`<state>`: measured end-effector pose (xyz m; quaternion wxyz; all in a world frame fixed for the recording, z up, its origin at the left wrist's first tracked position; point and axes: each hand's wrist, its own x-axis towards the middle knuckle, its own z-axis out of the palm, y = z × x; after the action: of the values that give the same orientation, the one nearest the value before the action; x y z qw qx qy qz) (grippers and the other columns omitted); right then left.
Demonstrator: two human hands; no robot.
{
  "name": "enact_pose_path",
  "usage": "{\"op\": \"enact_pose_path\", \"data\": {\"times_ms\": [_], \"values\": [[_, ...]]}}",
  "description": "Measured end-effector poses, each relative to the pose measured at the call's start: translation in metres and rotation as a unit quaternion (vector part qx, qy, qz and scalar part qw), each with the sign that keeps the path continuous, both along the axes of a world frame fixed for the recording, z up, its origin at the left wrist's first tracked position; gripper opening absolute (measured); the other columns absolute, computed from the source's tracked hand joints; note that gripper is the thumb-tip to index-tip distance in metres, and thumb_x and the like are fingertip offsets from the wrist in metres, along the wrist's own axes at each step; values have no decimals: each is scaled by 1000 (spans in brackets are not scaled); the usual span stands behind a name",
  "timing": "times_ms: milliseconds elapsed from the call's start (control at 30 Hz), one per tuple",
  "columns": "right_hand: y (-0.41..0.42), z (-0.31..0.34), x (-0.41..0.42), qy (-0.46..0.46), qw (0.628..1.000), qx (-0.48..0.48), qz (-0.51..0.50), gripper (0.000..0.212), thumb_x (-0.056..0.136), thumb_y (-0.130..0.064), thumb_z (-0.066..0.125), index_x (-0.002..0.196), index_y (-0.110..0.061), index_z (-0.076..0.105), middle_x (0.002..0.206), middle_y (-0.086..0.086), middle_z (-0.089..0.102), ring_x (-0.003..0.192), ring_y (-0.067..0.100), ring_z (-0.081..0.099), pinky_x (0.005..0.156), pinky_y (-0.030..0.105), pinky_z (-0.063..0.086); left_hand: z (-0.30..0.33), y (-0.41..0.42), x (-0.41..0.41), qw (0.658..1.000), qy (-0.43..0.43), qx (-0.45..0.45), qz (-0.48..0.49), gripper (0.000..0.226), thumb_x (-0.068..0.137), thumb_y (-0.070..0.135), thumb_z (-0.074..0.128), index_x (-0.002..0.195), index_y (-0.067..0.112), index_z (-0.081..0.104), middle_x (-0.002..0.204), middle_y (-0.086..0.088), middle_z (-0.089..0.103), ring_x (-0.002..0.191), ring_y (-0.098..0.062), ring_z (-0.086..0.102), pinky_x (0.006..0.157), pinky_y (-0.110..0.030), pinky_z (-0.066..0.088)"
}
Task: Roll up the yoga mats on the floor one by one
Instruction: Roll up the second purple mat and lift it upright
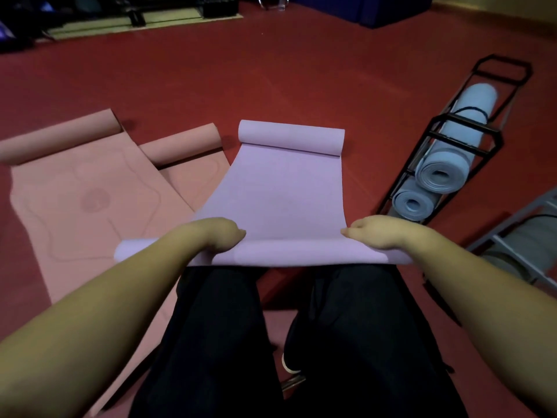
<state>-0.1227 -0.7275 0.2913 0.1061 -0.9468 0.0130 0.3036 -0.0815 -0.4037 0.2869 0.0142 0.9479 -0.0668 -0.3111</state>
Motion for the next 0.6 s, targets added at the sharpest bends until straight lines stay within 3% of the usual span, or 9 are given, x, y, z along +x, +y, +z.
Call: {"op": "enact_pose_path", "data": {"times_ms": [67, 167, 267, 367, 467, 600], "values": [[-1, -4, 1, -5, 1000, 16, 12, 42, 101, -54, 36, 98, -20, 60, 110, 3, 62, 100, 23, 53, 83, 31, 37, -8, 2, -1, 1000, 0, 5, -12, 53, 108, 39, 25, 144, 7, 45, 153, -12, 40, 139, -29, 38, 111, -34, 27], [-4, -10, 2, -19, 999, 39, 8, 41, 99, -53, 43, 82, -18, 55, 83, -1, 57, 84, 20, 53, 73, 32, 39, -14, 5, -2, 999, -44, 20, -20, 43, 107, 36, 31, 138, 13, 52, 141, -12, 51, 129, -31, 46, 106, -40, 37], [-4, -14, 3, -26, 999, 42, 1, 41, 97, -52, 47, 78, -16, 54, 76, -3, 53, 76, 17, 50, 65, 30, 37, -17, 2, -8, 990, -130, 37, -31, 41, 106, 36, 31, 122, 16, 62, 126, -8, 59, 115, -29, 52, 94, -38, 44], [-4, -14, 3, -26, 999, 33, -4, 40, 97, -51, 47, 73, -20, 53, 74, -7, 50, 76, 16, 48, 65, 30, 35, -19, 1, -23, 968, -250, -27, 15, 46, 105, 39, 34, 93, 9, 67, 100, -11, 65, 93, -30, 58, 71, -33, 41], [-5, -10, 5, -2, 1000, 20, 8, 35, 98, -52, 45, 75, -26, 54, 86, -8, 55, 92, 17, 49, 79, 29, 36, -25, 7, -40, 923, -371, -101, -1, 52, 100, 43, 40, 68, 7, 59, 72, -14, 63, 73, -36, 58, 60, -38, 43], [5, 2, 6, 36, 999, -13, 21, 46, 100, -52, 39, 121, -20, 65, 134, 2, 57, 119, 20, 50, 97, 29, 35, -45, 17, -58, 904, -415, -82, -64, 47, 91, 48, 38, 63, 13, 52, 62, -8, 54, 64, -32, 54, 59, -39, 41]]}}
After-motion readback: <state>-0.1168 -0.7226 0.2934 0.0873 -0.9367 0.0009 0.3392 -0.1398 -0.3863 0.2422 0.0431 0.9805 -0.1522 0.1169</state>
